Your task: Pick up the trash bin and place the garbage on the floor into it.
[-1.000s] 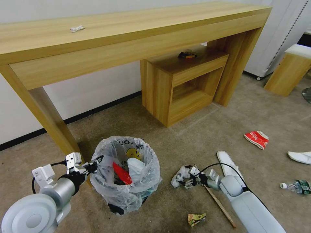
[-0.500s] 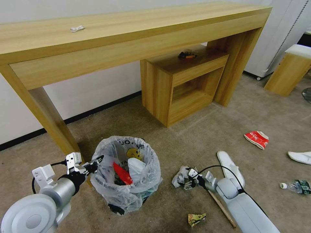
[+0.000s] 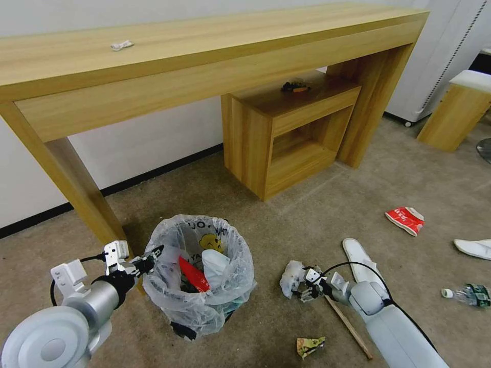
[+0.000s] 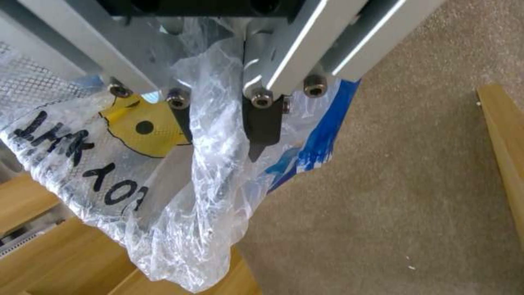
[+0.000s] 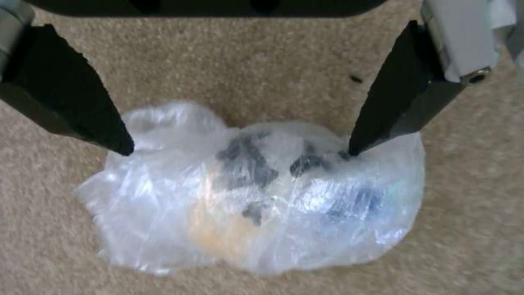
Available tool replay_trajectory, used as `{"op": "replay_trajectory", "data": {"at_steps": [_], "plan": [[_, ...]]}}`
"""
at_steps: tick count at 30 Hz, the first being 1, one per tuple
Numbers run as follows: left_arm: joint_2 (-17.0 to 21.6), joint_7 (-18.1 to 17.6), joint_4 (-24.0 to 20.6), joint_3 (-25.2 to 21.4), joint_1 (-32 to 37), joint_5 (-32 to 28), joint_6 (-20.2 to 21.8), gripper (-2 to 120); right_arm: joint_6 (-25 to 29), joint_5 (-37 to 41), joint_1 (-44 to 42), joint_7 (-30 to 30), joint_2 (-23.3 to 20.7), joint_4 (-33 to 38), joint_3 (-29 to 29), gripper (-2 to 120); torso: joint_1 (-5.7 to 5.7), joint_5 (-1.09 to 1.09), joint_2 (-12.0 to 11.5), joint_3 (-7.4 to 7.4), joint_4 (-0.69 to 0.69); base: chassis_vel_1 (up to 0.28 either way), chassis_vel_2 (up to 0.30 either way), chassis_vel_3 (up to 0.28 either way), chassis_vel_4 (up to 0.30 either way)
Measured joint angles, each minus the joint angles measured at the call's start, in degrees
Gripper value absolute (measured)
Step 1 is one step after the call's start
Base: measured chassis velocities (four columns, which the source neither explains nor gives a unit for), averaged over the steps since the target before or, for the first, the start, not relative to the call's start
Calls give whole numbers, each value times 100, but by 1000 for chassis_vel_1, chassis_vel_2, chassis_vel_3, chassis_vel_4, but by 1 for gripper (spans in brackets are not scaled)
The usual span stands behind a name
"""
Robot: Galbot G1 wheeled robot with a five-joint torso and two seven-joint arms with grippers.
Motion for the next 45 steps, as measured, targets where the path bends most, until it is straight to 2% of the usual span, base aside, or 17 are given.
{"op": "replay_trajectory", "data": {"at_steps": [14, 23, 30, 36, 45], "plan": [[17, 8, 20, 0, -7, -3, 0, 3, -119, 200, 134, 395, 88, -93, -94, 100, 0, 0, 0, 0, 0, 0, 0, 0, 0], [26, 12, 44, 4, -24, -5, 0, 3, 41, 277, 126, 235, -28, 11, -77, 100, 0, 0, 0, 0, 0, 0, 0, 0, 0], [12, 14, 76, 45, -52, -2, 1, 3, 348, -315, 223, 168, -105, -7, 4, 100, 0, 0, 0, 0, 0, 0, 0, 0, 0], [6, 16, 78, 29, -34, 8, 0, 3, 652, -918, 524, 23, -35, -330, 5, 100, 0, 0, 0, 0, 1, 0, 0, 0, 0], [-6, 21, 73, 8, -31, 13, -2, 3, 867, -1100, 754, -185, 102, -508, -93, 100, 0, -1, 0, 0, 0, 0, 0, 0, 0]]}}
